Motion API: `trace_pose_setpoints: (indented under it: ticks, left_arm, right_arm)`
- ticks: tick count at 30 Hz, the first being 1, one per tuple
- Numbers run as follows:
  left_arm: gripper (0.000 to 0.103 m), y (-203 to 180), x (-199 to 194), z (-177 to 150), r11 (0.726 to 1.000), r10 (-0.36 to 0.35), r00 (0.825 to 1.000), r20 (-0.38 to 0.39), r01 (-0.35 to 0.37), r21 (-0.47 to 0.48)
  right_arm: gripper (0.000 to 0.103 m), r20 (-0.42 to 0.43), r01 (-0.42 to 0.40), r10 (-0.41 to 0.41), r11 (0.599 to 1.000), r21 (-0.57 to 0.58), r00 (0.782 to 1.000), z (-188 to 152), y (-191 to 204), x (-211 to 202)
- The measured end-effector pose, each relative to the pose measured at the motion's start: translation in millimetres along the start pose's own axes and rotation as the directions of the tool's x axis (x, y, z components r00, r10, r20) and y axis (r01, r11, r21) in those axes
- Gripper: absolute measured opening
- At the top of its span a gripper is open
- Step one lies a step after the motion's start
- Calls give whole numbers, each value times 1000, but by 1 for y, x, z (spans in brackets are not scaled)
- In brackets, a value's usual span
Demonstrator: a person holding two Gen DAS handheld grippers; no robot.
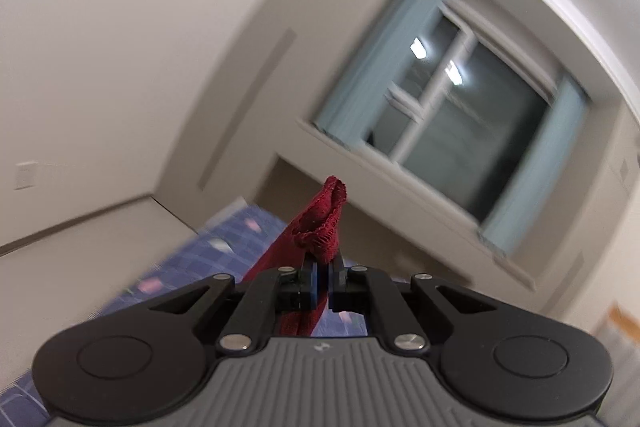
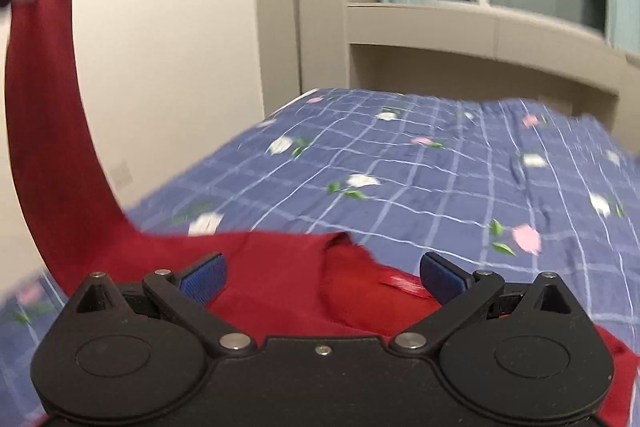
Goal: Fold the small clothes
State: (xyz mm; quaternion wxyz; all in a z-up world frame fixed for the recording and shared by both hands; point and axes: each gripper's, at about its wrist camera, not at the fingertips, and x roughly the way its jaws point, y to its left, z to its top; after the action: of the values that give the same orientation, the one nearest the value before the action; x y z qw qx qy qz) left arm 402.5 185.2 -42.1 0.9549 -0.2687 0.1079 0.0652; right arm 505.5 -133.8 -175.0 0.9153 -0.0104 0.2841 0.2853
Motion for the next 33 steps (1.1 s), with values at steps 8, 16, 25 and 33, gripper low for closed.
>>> trace_pose_setpoints:
  ticks: [8,16,25,33]
  left_arm:
    - [3,-117,39,-56,964,-108,976,-191,149,219]
    - [3,-178,33,-159,905,-121,912,-392,263,334]
    - [3,-190,30,-244,832,-49,853,-520,323,451]
    - [4,-190,24,-276,772,-1,839,-544,347,533]
  right_arm:
    - [92,19,-87,85,964,253,996,16,-88,-61]
    - [81,-2,-95,102,929,359,995,-6,-137,-102]
    - [79,-70,-144,212,835,531,975,-57,-168,-105]
    - [80,-45,-218,340,691,689,939,-72,-181,-97]
